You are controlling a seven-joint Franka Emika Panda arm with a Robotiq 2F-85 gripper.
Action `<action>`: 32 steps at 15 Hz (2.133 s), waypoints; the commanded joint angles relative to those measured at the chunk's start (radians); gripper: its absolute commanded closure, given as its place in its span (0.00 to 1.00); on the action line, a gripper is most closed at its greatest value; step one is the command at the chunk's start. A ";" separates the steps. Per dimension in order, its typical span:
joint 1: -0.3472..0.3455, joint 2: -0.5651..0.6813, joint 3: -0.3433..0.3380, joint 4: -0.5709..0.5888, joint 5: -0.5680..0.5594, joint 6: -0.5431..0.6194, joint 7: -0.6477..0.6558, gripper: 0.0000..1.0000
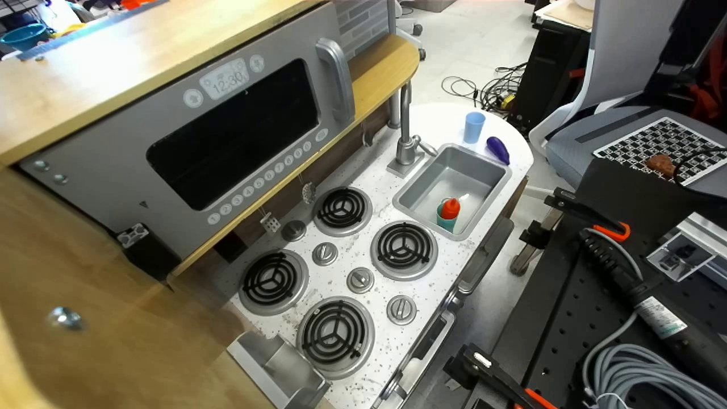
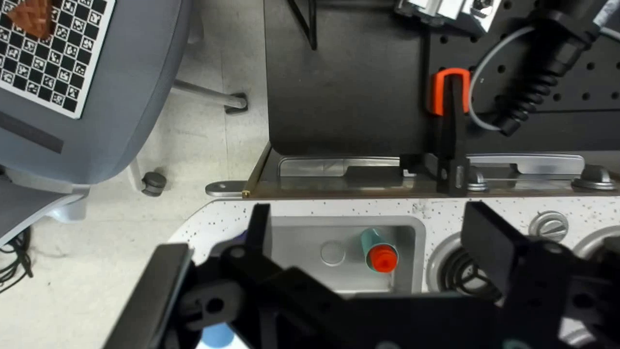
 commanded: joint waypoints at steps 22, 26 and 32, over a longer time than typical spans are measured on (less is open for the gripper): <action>-0.307 1.082 0.222 0.834 0.183 0.186 0.105 0.00; -0.298 1.117 0.229 0.857 0.172 0.305 0.131 0.00; -0.279 1.177 0.249 0.890 0.164 0.364 0.146 0.00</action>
